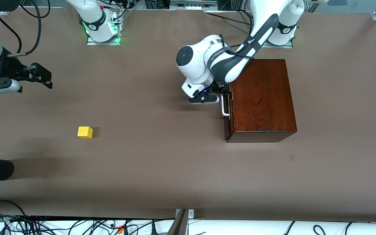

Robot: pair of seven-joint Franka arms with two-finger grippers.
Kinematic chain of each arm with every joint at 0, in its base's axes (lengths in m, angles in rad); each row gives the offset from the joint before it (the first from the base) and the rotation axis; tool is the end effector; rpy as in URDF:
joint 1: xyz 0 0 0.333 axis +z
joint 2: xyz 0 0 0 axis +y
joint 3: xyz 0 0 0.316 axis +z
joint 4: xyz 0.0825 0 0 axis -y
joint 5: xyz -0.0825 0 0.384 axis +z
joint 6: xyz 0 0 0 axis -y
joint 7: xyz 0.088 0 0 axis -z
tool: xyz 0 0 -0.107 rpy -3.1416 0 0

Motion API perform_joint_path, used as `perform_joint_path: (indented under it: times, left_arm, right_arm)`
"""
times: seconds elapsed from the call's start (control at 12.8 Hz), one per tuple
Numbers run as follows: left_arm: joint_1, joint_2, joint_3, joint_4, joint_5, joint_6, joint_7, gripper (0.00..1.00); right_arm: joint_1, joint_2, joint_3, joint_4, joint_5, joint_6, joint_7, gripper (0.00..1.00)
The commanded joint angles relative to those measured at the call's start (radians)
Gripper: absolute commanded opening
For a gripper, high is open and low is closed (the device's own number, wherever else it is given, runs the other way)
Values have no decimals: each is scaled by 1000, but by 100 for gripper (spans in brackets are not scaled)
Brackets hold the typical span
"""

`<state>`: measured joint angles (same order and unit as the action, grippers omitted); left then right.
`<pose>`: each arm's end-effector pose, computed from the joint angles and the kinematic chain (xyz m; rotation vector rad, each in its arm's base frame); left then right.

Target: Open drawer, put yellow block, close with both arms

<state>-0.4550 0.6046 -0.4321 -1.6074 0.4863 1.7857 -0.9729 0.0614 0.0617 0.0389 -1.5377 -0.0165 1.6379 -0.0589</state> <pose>0.4641 -0.4547 0.2772 -2.7361 0.1138 0.0700 0.5774 0.0557 0.6113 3.1177 0.2497 0.0607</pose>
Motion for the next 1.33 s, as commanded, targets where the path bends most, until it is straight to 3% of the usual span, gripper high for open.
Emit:
perform_joint_path:
  times: [0.0, 0.78, 1.25]
  left_arm:
    - [-11, 6, 1, -2, 29, -6, -21, 100]
    - [-33, 34, -4, 17, -8, 89, -87, 100]
    - [-33, 38, -4, 20, -70, 221, -89, 100]
  right_arm:
    - [-5, 12, 1, 27, 13, -9, -19, 100]
    - [-6, 12, 1, 27, 15, -9, -19, 100]
    - [-6, 12, 1, 27, 15, -9, -19, 100]
